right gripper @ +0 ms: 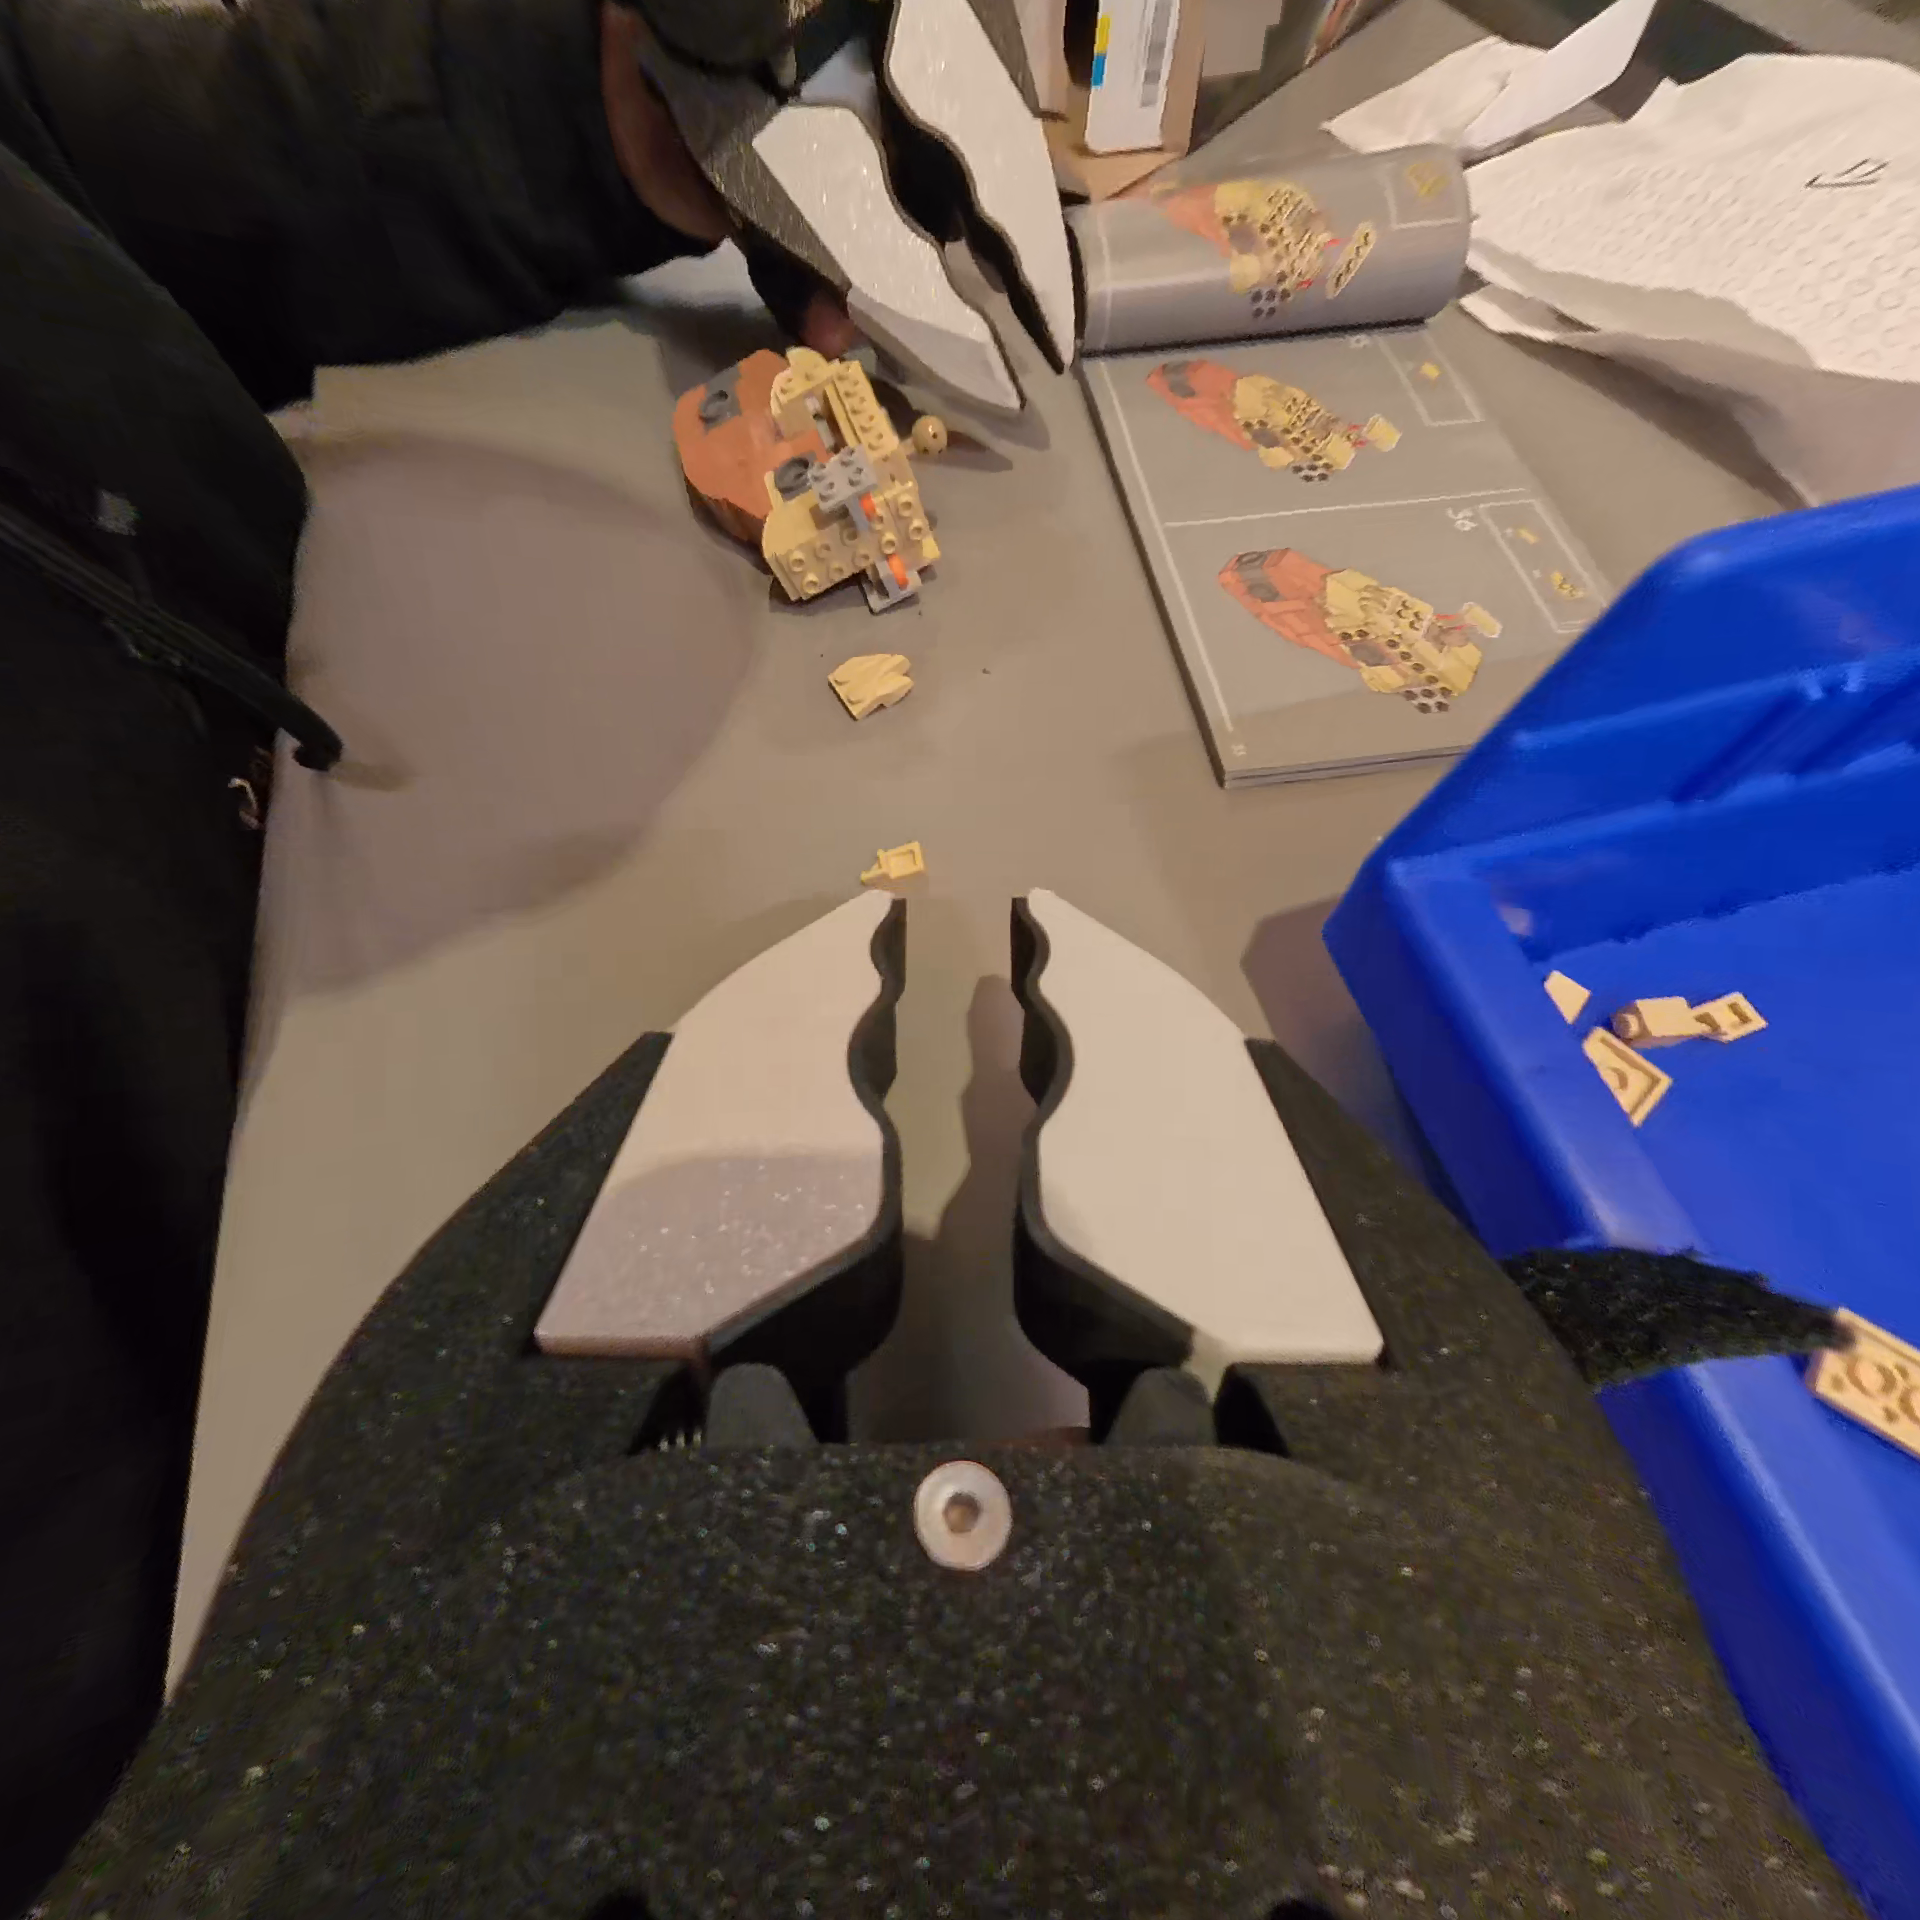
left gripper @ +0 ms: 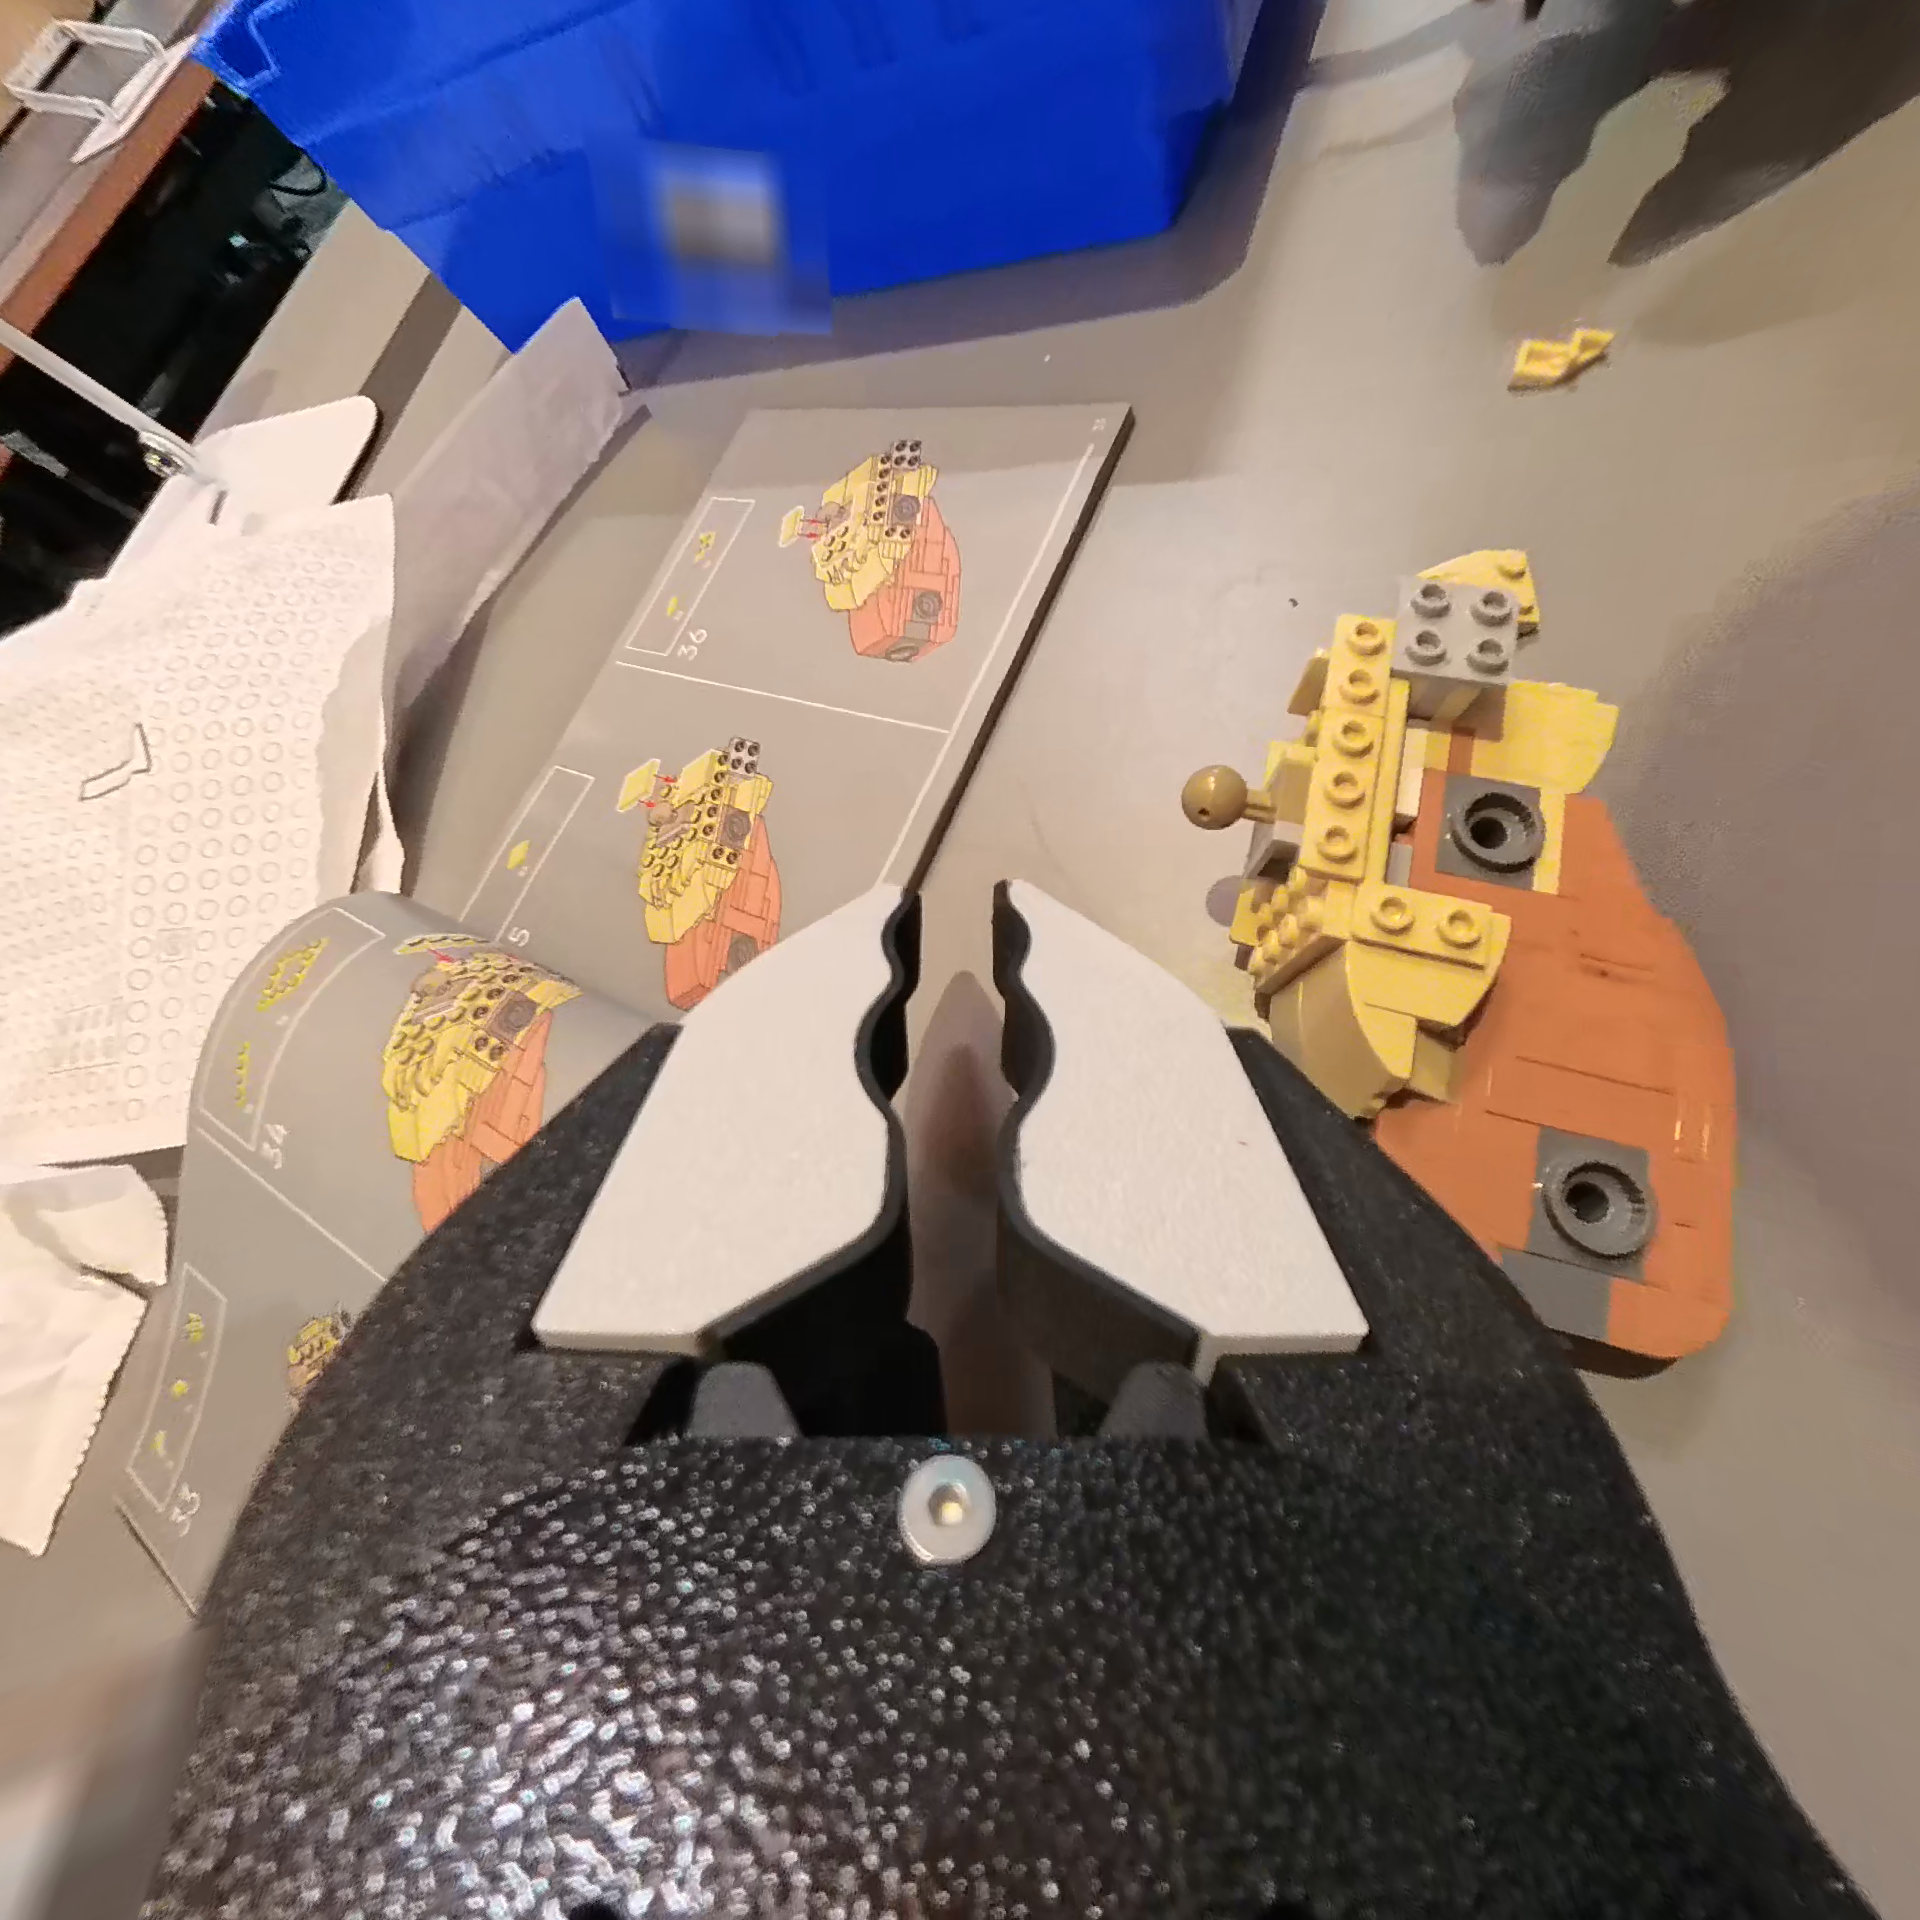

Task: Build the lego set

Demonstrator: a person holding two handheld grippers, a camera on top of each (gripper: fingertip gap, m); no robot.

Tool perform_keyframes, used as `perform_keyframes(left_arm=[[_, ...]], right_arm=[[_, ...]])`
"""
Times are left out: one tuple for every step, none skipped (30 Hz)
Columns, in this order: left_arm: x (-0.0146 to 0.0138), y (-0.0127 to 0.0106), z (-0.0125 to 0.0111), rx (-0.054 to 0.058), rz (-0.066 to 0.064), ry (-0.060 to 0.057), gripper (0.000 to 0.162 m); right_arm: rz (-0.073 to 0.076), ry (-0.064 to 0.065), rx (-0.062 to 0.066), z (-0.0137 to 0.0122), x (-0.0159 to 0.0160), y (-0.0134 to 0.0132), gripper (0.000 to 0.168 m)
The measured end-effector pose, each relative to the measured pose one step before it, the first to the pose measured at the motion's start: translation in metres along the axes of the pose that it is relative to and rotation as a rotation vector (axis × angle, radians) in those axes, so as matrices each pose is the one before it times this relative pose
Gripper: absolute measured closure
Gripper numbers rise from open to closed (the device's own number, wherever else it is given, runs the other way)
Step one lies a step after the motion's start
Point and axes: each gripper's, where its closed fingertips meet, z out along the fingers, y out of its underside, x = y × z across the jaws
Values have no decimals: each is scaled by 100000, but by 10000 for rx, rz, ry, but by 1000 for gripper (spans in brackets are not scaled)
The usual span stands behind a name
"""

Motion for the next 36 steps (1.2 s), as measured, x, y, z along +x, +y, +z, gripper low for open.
perform_keyframes(left_arm=[[-49,9,27,5,-30,46,149],[-32,-10,30,15,-9,56,149],[-25,-8,30,21,-7,52,149],[-43,-17,40,18,-25,47,149],[-45,10,51,-1,-48,46,149],[-83,22,74,-22,-55,14,149],[-134,33,76,-34,-40,-33,149],[-158,30,76,-36,-25,-75,149],[-146,38,72,-42,-25,-67,149],[-118,34,52,-40,-34,-57,149],[-124,-10,32,-11,-31,-79,149],[-78,-58,17,28,-2,-56,149],[-15,-100,-2,49,14,-23,149],[15,-86,-11,45,12,6,149],[19,-45,-20,29,11,3,149],[19,-11,-17,8,17,-6,149],[43,-5,-25,7,33,-4,149],[53,-18,-22,5,44,-10,149],[64,-5,-27,-5,47,-18,149],[74,2,-19,-11,45,-21,149],[130,-11,-6,-13,36,12,149],[147,-10,-7,-15,48,7,149],[132,1,-20,-15,70,-11,149],[127,5,-14,-14,76,-13,149],[87,18,-28,-11,60,-23,149],[90,18,-37,-13,17,7,149],[56,-8,-43,4,-1,8,149],[20,-25,-46,26,2,-2,149],[5,-21,-31,21,-18,14,149],[-31,2,0,2,-34,6,149],[-51,16,21,-13,-35,-4,149],[-14,26,24,-17,-24,4,149],[7,20,16,-13,-6,15,149],[5,1,-4,-3,10,2,149],[8,2,2,-1,12,-4,149],[4,5,9,-5,5,-4,149]], right_arm=[[69,-46,161,-340,86,-34,150],[84,-74,159,-332,76,-49,150],[77,-94,166,-325,75,-93,150],[82,-105,181,-301,64,-133,150],[80,-91,138,-279,103,-93,150],[57,-84,120,-256,111,-83,150],[8,-99,119,-245,39,-87,150],[-79,-27,49,-259,76,-48,151],[-199,120,-116,-368,203,6,150],[-342,126,-135,-577,191,-197,150],[-449,89,-57,-850,211,-525,150],[-474,128,-89,-1028,494,-714,150],[-511,167,-208,-1106,867,-767,150],[-609,174,-324,-1054,1188,-689,150],[-708,160,-425,-875,1469,-478,151],[-732,140,-536,-518,1734,-140,151],[-678,12,-660,-42,1769,327,151],[-598,-259,-719,458,1439,698,150],[-521,-415,-586,863,1126,741,149],[-403,-461,-426,1166,889,667,149],[-309,-590,-390,1356,510,690,149],[-320,-702,-344,1351,101,644,148],[-362,-596,-271,1210,23,559,147],[-388,-469,-276,1010,41,553,147],[-307,-367,-200,805,81,439,146],[-177,-317,-98,650,95,307,147],[-49,-316,-30,546,61,207,146],[43,-294,23,450,55,90,146],[29,-162,-4,390,147,75,146],[-17,-155,2,327,29,-11,146],[-47,-144,-17,297,-56,-23,146],[-66,-28,-44,274,67,-26,146],[-47,23,-96,245,120,45,146],[-40,-24,-143,228,38,139,146],[-37,-18,-122,210,32,137,146],[-13,-5,-64,192,73,95,146]])
